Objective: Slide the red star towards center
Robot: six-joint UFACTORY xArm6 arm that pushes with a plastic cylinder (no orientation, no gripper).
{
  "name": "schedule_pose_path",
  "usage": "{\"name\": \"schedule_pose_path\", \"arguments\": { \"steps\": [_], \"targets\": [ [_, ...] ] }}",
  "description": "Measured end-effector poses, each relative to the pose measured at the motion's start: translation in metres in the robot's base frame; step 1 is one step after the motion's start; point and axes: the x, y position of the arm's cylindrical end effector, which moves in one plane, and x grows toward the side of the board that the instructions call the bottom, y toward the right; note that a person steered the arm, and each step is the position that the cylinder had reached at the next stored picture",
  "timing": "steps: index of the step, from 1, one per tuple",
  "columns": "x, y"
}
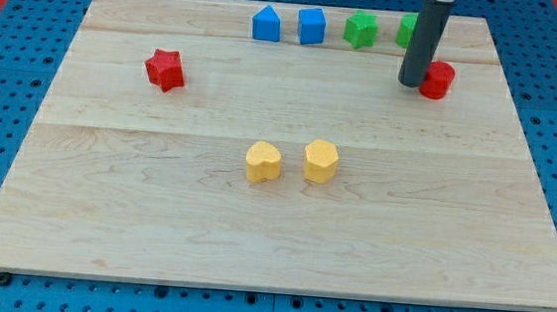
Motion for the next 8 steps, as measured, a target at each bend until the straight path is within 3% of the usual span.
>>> {"name": "schedule_pose_path", "arguments": {
  "steps": [1, 2, 3, 5, 6, 8],
  "targets": [
    [0.0, 0.0],
    [0.041, -0.027],
    [0.09, -0.095],
    [0.092, -0.336],
    [0.066, -0.402],
    [0.033, -0.387]
  ]
}}
